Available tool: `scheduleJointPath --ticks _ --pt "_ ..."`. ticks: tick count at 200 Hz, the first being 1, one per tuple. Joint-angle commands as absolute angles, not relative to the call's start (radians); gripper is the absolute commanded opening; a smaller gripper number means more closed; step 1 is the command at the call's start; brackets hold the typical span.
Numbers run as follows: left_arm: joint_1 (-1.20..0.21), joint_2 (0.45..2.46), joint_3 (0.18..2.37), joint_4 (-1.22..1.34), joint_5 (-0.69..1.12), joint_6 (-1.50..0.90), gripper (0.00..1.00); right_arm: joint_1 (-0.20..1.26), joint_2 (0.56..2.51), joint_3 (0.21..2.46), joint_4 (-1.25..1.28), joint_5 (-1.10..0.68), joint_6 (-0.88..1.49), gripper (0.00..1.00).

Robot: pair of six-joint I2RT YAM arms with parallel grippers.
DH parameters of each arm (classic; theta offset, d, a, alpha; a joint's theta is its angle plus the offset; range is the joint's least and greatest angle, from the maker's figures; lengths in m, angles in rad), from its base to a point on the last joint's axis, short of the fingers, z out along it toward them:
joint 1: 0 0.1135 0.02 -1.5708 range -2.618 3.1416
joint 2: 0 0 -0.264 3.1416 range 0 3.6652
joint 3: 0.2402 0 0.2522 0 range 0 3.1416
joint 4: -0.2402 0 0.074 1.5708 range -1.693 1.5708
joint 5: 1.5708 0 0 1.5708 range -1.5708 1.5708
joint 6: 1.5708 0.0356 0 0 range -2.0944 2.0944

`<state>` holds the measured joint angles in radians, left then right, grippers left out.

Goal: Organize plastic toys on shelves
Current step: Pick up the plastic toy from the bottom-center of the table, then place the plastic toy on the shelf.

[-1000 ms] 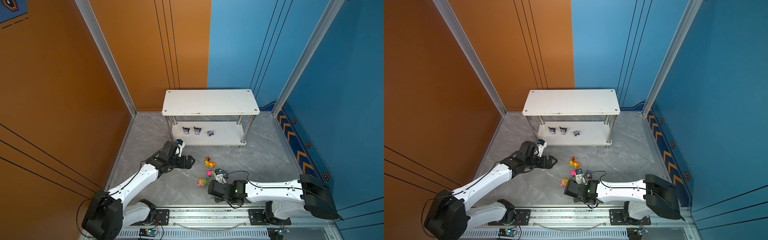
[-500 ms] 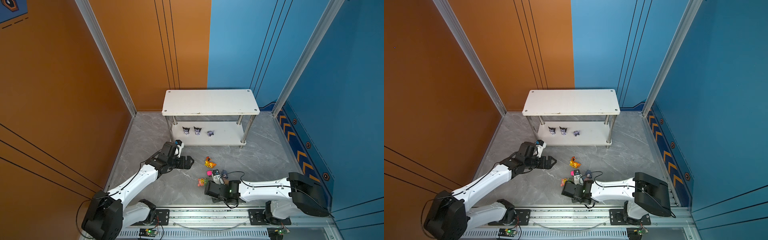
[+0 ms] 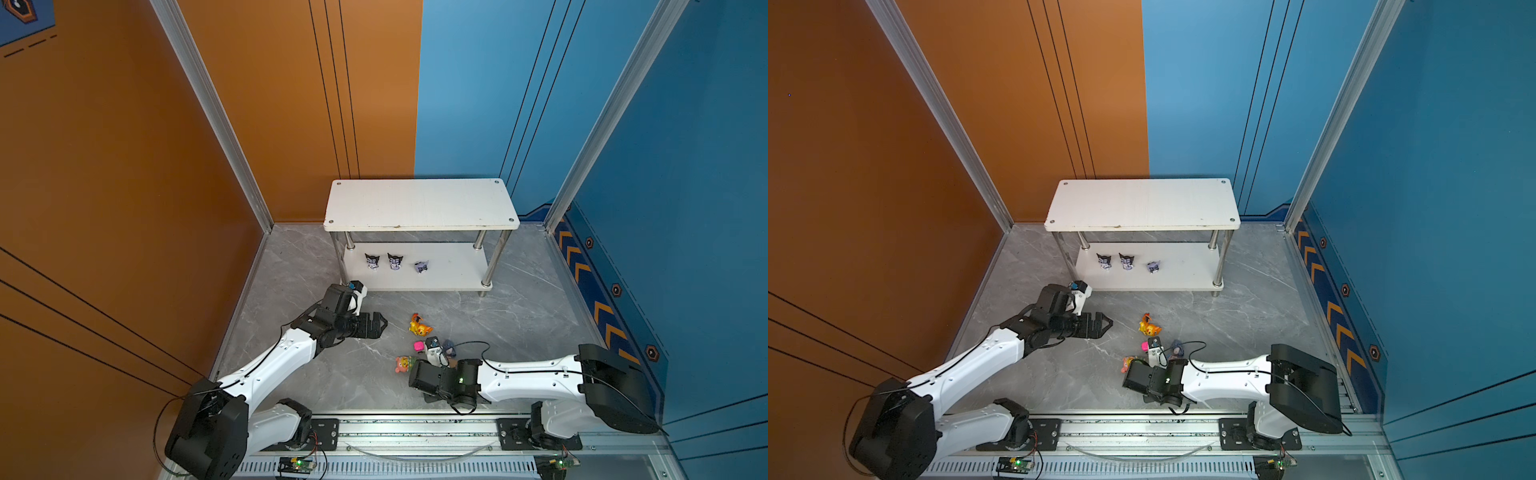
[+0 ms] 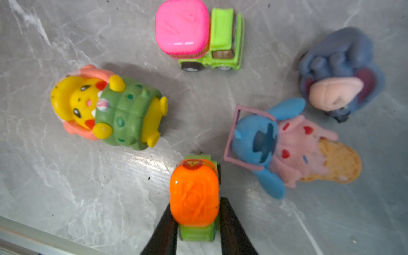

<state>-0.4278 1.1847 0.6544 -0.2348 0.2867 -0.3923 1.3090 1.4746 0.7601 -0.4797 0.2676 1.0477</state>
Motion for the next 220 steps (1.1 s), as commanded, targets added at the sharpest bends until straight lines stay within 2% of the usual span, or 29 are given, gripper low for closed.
scheduleJointPath --ticks 1,49,68,96,156,220 --pt "-0.418 1.194 0.638 -0.22 0.31 -0.391 0.98 1.307 1.425 0.783 -0.528 0.32 1.037 0.26" --pt "-0.417 1.201 0.643 -0.216 0.313 -0.39 0.98 1.252 1.301 0.822 -0.627 0.361 0.952 0.26" --pt "-0.417 1.2 0.646 -0.213 0.323 -0.388 0.98 1.156 1.247 0.837 -0.655 0.357 0.86 0.25" --pt "-0.418 1.193 0.64 -0.198 0.358 -0.391 0.98 0.943 1.225 0.874 -0.654 0.308 0.689 0.26" --pt "-0.423 1.162 0.625 -0.163 0.391 -0.393 0.98 0.628 1.413 1.057 -0.594 0.206 0.442 0.26" --pt "-0.429 1.132 0.617 -0.168 0.429 -0.364 0.98 0.522 1.66 1.208 -0.471 0.158 0.401 0.26"
